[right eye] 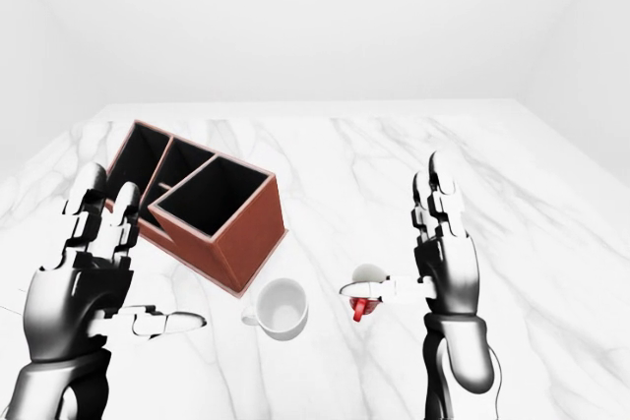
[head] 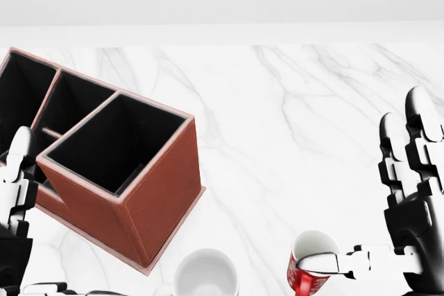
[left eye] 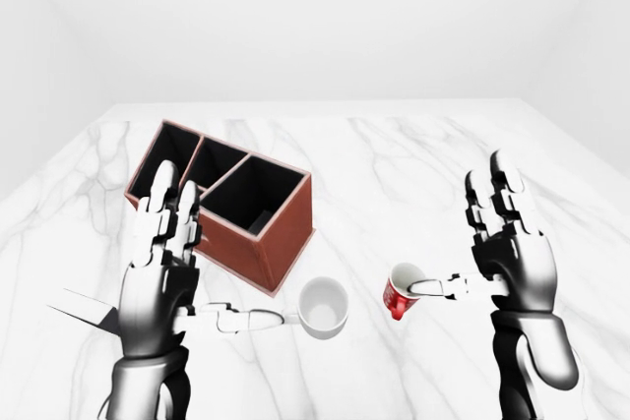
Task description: Pick up the red mug and place it to the right of the caddy.
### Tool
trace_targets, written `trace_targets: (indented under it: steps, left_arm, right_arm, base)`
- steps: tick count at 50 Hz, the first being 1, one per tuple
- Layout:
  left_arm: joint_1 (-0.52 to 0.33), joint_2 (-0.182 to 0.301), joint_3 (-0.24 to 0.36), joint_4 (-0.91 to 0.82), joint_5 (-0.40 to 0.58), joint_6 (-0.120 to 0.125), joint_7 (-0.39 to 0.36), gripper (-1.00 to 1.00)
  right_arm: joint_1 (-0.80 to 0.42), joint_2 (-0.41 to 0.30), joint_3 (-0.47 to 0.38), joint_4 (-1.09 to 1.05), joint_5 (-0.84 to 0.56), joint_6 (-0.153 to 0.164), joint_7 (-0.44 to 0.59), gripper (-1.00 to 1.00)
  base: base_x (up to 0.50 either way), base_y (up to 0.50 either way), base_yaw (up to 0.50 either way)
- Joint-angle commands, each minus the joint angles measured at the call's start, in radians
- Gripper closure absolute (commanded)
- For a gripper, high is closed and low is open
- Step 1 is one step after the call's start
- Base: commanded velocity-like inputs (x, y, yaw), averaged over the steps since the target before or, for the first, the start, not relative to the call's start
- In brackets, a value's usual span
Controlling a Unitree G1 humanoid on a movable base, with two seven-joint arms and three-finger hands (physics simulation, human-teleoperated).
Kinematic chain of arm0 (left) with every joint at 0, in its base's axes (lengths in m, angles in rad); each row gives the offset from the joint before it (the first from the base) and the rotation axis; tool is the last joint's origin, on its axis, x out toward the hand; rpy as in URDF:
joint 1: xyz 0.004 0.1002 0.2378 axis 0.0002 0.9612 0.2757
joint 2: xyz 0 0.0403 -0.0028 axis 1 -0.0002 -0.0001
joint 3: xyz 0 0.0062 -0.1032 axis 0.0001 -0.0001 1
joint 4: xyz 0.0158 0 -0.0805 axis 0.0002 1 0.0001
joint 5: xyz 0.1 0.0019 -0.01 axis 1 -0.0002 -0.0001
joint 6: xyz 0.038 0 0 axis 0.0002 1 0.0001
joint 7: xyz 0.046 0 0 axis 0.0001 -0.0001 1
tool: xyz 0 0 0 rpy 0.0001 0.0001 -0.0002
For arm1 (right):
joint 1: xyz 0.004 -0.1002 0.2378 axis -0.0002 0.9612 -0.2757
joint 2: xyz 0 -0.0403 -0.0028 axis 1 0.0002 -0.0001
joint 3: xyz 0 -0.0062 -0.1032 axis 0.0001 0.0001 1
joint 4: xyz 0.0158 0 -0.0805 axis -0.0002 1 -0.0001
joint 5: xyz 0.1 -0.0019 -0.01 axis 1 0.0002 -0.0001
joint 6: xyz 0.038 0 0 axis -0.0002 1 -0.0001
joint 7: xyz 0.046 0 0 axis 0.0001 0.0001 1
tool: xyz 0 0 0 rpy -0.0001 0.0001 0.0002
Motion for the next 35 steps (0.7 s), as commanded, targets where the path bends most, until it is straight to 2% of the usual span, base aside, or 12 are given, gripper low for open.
trace_targets:
  steps: [1, 5, 6, 8, 10, 11, 17, 21, 24, 30, 35]
  left_arm:
    - [0.020, -0.002, 0.005, -0.026, -0.006, 0.000, -0.015, -1.00]
    - [0.017, -0.007, 0.016, -0.040, -0.010, 0.000, -0.021, -1.00]
    - [0.016, -0.008, 0.016, -0.035, -0.010, 0.000, -0.022, -1.00]
    - [0.017, -0.011, 0.012, -0.009, -0.008, 0.000, -0.024, -1.00]
    - [0.016, -0.009, 0.009, -0.015, -0.008, 0.000, -0.022, -1.00]
    - [0.015, -0.009, 0.010, -0.020, -0.010, 0.000, -0.021, -1.00]
    - [0.022, -0.014, 0.026, -0.067, -0.022, 0.000, -0.025, -1.00]
    - [0.019, -0.016, 0.017, -0.056, -0.015, 0.000, -0.026, -1.00]
    - [0.024, -0.014, 0.013, -0.051, -0.015, 0.000, -0.026, -1.00]
    - [0.020, -0.014, 0.020, -0.050, -0.015, 0.000, -0.025, -1.00]
    - [0.037, -0.012, -0.008, -0.078, -0.006, 0.000, -0.019, -1.00]
  right_arm:
    - [-0.010, 0.000, -0.043, -0.068, 0.048, 0.000, 0.007, -1.00]
    - [0.000, -0.019, -0.080, -0.148, 0.044, 0.000, 0.050, -1.00]
    - [-0.005, -0.021, -0.103, -0.172, 0.057, 0.000, 0.061, -1.00]
    - [-0.040, -0.044, -0.211, -0.264, 0.168, 0.000, 0.117, -1.00]
    - [-0.077, -0.069, -0.283, -0.313, 0.220, 0.000, 0.147, -1.00]
    - [-0.082, -0.068, -0.289, -0.316, 0.219, 0.000, 0.152, -1.00]
    - [-0.145, -0.169, -0.386, -0.366, 0.214, 0.000, 0.209, -1.00]
    - [-0.152, -0.213, -0.372, -0.354, 0.101, 0.000, 0.260, -1.00]
    - [-0.166, -0.208, -0.379, -0.360, 0.031, 0.000, 0.330, -1.00]
    - [-0.176, -0.210, -0.297, -0.263, -0.166, 0.000, 0.424, -1.00]
    - [-0.222, -0.260, -0.226, -0.269, -0.290, 0.000, 0.513, -1.00]
  base:
    - [0.00, 0.00, 0.00]
    - [0.00, 0.00, 0.00]
    - [0.00, 0.00, 0.00]
    - [0.00, 0.00, 0.00]
    - [0.00, 0.00, 0.00]
    - [0.00, 0.00, 0.00]
    - [0.00, 0.00, 0.00]
    - [0.00, 0.00, 0.00]
    - [0.00, 0.00, 0.00]
    - [0.00, 0.00, 0.00]
    - [0.00, 0.00, 0.00]
